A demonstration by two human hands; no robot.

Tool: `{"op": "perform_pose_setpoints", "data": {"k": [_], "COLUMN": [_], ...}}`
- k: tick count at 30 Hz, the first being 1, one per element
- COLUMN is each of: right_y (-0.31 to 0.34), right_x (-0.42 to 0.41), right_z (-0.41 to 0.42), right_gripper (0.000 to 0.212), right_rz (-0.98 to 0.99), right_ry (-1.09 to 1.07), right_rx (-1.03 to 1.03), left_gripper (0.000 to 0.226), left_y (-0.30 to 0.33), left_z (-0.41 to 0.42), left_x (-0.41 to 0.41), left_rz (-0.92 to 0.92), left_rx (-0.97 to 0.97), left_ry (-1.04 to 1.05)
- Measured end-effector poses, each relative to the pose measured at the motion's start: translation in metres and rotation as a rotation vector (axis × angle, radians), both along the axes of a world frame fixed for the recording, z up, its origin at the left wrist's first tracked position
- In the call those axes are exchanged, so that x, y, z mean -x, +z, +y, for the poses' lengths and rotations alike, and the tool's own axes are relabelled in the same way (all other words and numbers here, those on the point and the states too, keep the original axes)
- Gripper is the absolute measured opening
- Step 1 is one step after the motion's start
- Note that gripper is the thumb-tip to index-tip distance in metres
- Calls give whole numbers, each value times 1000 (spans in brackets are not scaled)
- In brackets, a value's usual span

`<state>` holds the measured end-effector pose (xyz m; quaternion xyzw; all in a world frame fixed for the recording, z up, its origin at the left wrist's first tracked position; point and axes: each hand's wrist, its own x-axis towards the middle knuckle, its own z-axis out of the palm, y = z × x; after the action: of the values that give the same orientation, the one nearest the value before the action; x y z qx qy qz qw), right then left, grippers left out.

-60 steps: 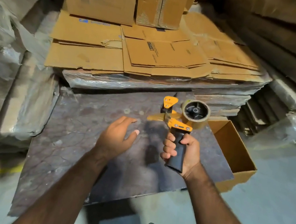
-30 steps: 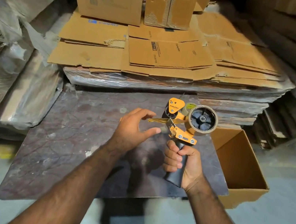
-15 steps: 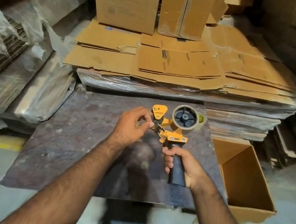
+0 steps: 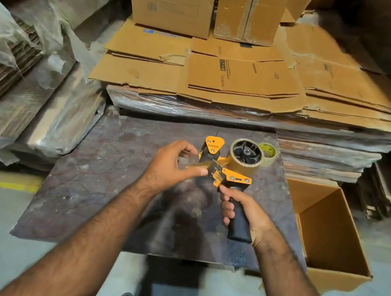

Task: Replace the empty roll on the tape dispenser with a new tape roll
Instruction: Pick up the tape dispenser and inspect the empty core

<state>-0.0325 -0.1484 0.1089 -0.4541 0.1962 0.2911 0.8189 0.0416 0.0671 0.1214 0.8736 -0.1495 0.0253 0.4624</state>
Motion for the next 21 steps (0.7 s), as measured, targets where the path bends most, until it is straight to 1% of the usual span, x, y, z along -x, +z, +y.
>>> {"op": "perform_pose_setpoints", "data": {"k": [1, 3, 5, 7, 8, 12, 15, 18, 19, 21], "right_y": [1, 0, -1, 0, 0, 1, 0, 3, 5, 6], "right_x": [0, 3, 6, 7, 6, 3, 8, 12, 13, 14], "right_z": [0, 0, 0, -1, -2, -2, -4, -9, -10, -13], "right_gripper": [26, 25, 22, 19, 19, 31, 33, 31, 31, 31], "right_rz": [-3, -7, 20, 54, 66, 122, 129, 135, 133, 131], "right_ry": [4, 29, 80, 135, 141, 49, 42, 90, 105, 125], "right_rx": [4, 7, -3, 27, 75, 293, 320, 320, 324, 340], "left_gripper": [38, 20, 12, 13, 15, 16, 16, 17, 20, 32], "left_y": [1, 5, 9, 9, 6, 0, 4, 5, 5, 4], "left_z": [-3, -7, -10, -9, -9, -11, -11, -5, -2, 5], "left_x": [0, -1, -2, -1, -1, 0, -1, -7, -9, -12], "left_rz": [-24, -80, -110, -111, -114, -120, -51, 8, 54, 114], "left_rx": [4, 33, 16, -26, -38, -31, 21, 38, 53, 49], "left_ry": [2, 5, -7, -31, -42, -47, -79, -88, -87, -62]}}
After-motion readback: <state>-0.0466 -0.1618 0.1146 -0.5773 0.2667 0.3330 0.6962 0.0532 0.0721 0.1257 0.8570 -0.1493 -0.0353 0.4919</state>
